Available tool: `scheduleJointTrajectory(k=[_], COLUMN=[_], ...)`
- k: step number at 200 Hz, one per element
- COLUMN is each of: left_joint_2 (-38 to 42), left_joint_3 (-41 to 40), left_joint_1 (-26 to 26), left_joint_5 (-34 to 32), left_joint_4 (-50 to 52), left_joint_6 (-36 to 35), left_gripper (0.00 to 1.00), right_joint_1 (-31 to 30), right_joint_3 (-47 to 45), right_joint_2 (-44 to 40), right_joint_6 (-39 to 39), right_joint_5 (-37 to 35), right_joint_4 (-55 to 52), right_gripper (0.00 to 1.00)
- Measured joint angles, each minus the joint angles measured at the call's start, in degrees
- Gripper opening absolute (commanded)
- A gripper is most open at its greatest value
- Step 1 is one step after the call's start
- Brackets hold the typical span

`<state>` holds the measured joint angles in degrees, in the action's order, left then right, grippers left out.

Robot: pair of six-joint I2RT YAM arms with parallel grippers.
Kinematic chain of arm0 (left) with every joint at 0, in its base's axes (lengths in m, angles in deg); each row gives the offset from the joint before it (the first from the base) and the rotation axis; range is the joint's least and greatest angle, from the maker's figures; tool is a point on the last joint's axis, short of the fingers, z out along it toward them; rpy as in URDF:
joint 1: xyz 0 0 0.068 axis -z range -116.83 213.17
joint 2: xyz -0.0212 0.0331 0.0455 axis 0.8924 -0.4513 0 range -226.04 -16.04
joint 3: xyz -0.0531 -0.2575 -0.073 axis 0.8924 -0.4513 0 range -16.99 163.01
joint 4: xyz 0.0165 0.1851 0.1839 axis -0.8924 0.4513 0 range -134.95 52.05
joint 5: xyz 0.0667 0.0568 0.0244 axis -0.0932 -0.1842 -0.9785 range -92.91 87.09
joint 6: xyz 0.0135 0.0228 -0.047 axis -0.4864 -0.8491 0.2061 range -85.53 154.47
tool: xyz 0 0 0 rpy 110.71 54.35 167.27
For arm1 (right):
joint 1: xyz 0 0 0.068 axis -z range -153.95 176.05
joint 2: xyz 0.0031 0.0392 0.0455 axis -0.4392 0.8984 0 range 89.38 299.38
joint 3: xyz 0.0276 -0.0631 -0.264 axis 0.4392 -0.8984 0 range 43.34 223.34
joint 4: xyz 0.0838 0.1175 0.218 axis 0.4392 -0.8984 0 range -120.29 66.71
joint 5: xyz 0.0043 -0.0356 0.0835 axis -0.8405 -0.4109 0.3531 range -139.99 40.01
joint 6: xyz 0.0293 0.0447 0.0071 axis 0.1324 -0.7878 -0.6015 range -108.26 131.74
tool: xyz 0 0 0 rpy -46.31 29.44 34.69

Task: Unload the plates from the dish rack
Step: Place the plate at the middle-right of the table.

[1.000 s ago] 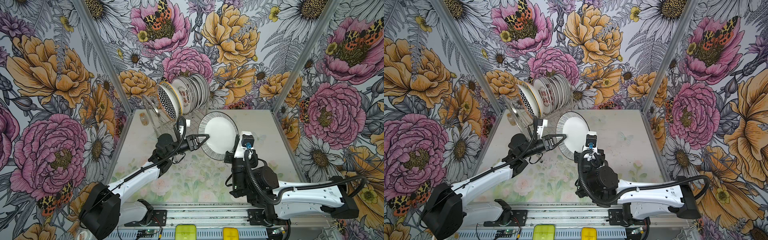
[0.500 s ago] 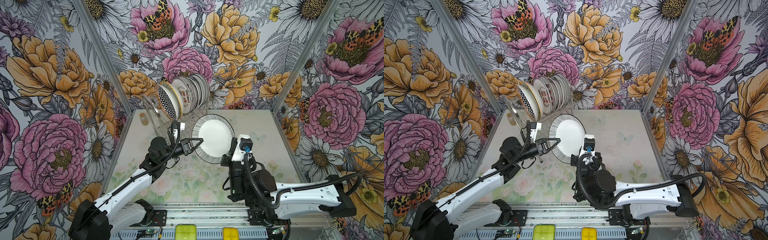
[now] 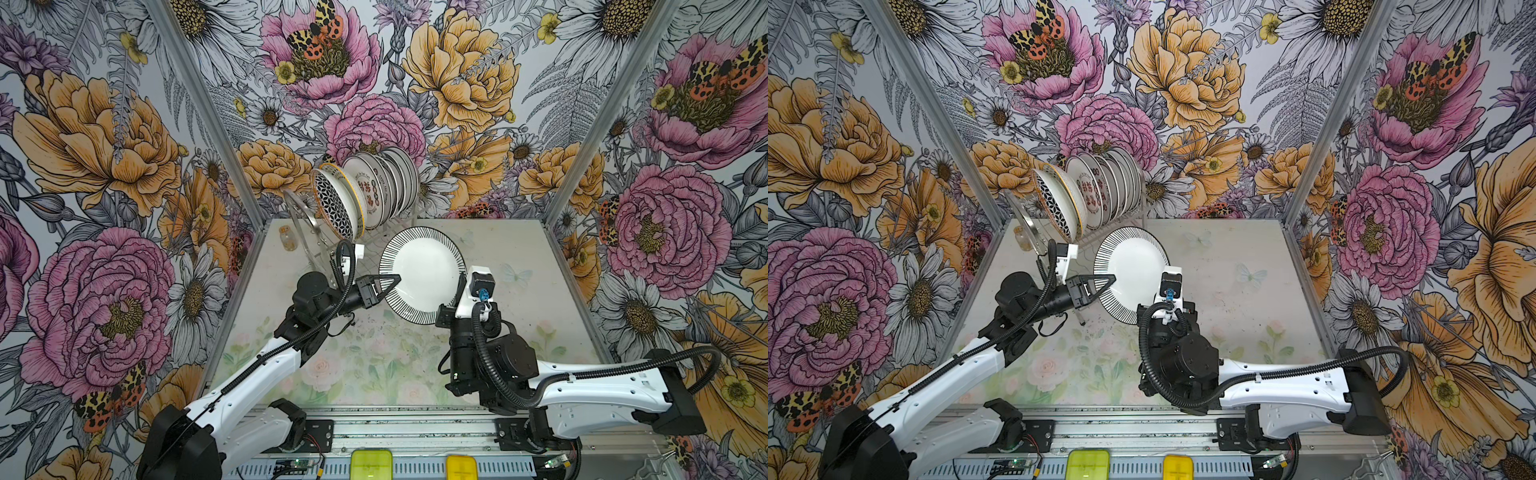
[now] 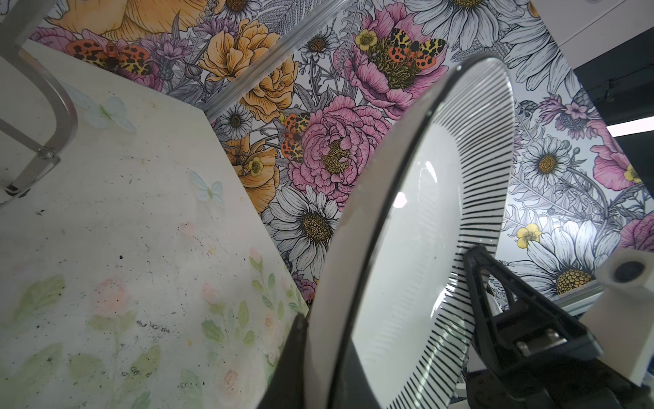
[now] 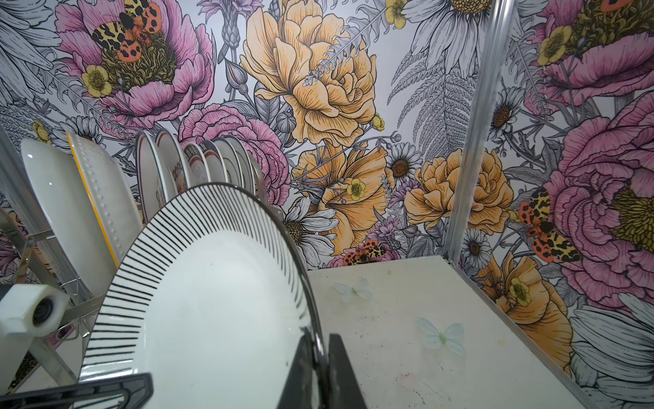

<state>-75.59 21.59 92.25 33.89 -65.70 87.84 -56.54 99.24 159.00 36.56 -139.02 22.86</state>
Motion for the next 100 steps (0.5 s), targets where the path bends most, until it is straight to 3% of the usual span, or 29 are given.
scheduleJointTrajectory(k=[74,100], left_joint_2=[-0.33,-0.44], left_joint_3=[-0.15,-0.68], left_joint_1=[-1.90,-1.84], left_joint_5=[2.62,3.39], left_joint_4=[5.77,7.52], left_joint_6=[-3.39,-5.57], left_gripper=[0.00,0.00], right_joint_1=[2.69,2.86], right_joint_3=[0.07,0.20], right_joint_2=[1.77,2.56], right_joint_6=[-0.42,-0.55], right_joint_5=[0.04,0.07], right_joint_4=[1.31,2.10], right_gripper=[0.23,0.34])
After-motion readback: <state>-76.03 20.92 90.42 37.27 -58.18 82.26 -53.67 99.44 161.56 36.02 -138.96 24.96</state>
